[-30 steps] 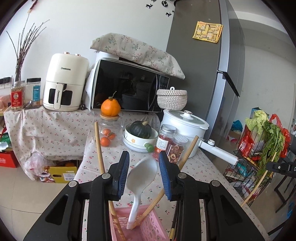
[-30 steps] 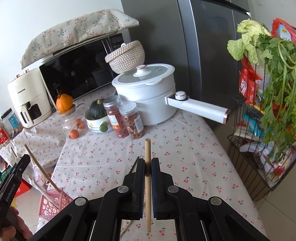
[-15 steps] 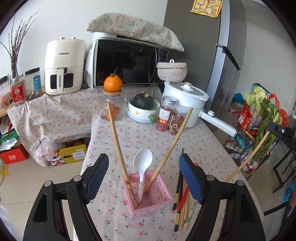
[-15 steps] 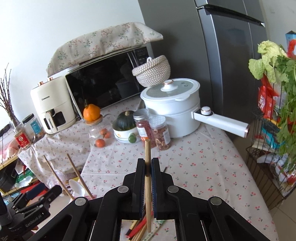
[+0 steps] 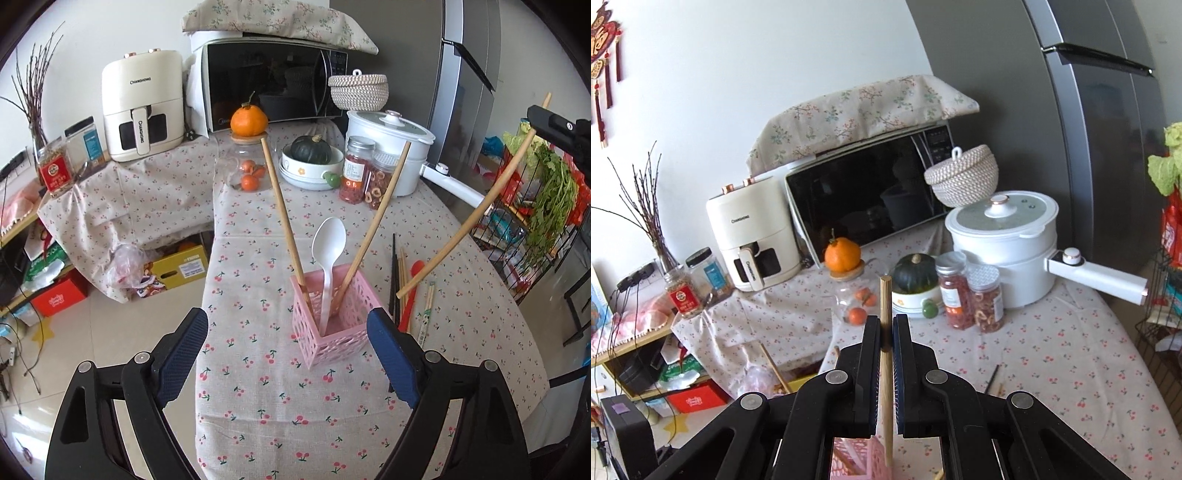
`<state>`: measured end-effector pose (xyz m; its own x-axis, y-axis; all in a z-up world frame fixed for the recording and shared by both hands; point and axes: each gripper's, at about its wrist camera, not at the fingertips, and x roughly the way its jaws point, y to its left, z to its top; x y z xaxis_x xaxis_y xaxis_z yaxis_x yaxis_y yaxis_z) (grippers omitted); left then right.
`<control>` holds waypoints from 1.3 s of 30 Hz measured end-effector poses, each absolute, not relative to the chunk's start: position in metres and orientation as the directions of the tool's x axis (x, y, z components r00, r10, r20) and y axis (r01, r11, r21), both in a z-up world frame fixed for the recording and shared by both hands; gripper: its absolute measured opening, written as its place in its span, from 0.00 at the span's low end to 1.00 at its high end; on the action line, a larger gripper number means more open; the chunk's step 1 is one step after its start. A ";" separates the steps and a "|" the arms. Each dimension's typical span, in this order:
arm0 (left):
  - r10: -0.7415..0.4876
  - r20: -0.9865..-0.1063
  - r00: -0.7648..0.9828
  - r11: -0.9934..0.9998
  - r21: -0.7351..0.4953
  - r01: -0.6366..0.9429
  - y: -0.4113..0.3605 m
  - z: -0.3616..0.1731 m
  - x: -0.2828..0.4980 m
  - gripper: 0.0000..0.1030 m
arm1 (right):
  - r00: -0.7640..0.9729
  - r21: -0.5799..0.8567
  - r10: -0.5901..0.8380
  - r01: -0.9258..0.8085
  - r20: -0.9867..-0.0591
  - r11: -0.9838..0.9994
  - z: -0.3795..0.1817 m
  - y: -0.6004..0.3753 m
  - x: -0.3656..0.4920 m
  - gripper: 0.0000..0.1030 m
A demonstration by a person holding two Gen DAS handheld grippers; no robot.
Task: Organize utensils
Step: 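Place the white spoon in the pink holder while the right tool lowers its chopstick in, then open the right tool to release the chopstick into the pink holder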
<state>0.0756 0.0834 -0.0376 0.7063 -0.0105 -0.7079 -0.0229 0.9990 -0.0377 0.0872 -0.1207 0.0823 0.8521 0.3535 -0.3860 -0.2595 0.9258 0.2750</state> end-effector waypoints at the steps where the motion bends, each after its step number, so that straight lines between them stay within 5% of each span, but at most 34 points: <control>1: -0.010 -0.713 0.701 0.999 -0.037 -0.024 0.085 -0.039 0.076 0.87 | 0.852 0.277 0.357 -0.263 -0.383 0.924 0.082 -0.117 0.088 0.03; 13: 0.023 -0.751 0.660 0.999 0.000 -0.036 0.095 -0.047 0.077 0.87 | 0.838 0.283 0.393 -0.299 -0.379 0.911 0.073 -0.082 0.101 0.03; 28: 0.020 -0.747 0.665 0.999 -0.019 -0.051 0.107 -0.047 0.075 0.87 | 0.788 0.272 0.387 -0.285 -0.480 0.919 0.036 -0.059 0.127 0.06; 39: 0.029 -0.686 0.727 0.998 -0.023 -0.062 0.106 -0.035 0.069 0.87 | 0.817 0.278 0.368 -0.265 -0.444 0.923 0.047 -0.081 0.113 0.62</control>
